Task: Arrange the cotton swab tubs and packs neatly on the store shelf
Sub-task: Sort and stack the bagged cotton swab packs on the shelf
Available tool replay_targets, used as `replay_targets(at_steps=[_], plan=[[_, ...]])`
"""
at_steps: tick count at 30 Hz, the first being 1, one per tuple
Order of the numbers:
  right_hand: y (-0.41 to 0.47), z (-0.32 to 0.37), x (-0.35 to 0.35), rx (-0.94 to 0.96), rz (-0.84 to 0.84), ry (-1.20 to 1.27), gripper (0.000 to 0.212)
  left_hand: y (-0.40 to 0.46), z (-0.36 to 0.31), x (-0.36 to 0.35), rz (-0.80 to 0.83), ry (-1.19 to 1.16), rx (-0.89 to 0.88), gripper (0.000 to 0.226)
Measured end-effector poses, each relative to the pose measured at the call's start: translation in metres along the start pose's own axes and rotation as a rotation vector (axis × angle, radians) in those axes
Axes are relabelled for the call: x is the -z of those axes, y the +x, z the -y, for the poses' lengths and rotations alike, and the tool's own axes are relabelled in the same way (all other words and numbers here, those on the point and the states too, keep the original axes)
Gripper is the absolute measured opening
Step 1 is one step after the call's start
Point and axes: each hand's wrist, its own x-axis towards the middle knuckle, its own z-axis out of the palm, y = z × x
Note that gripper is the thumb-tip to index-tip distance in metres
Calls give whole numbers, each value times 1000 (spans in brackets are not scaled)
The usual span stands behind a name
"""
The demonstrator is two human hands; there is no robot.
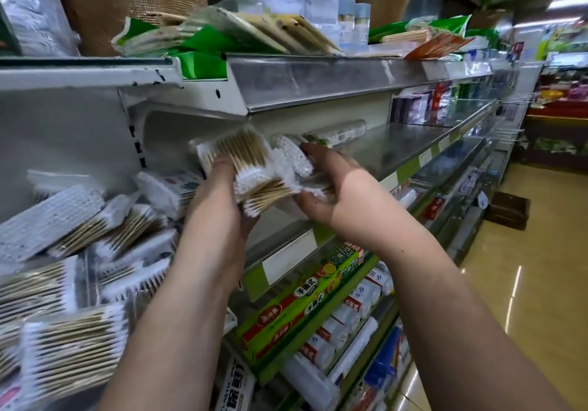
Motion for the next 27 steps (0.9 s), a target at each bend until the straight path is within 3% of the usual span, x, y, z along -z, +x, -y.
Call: replay_targets(at_steps=[4, 8, 12, 14, 19, 24, 27], plan=[[19, -20, -9, -40, 93, -15, 89, 6, 6, -6, -50, 200, -1, 55], [37, -35, -10, -34, 113, 24, 95, 3, 12, -16, -141, 501, -11, 55], [54, -55, -8, -3, 79, -49, 93, 0, 14, -29, -320, 560, -102, 89], [58, -61, -11, -14, 43, -86, 89, -2, 15, -29, -371, 633, -188, 97], [56, -75, -10, 49, -18, -59, 59, -6, 37, -41, -530, 1123, -493, 66], [48, -72, -4, 116, -25, 18, 44, -8, 41, -45, -713, 1167, -444, 39], [44, -72, -6, 146, -12, 20, 41, -11, 43, -47, -817, 1261, -366, 42]])
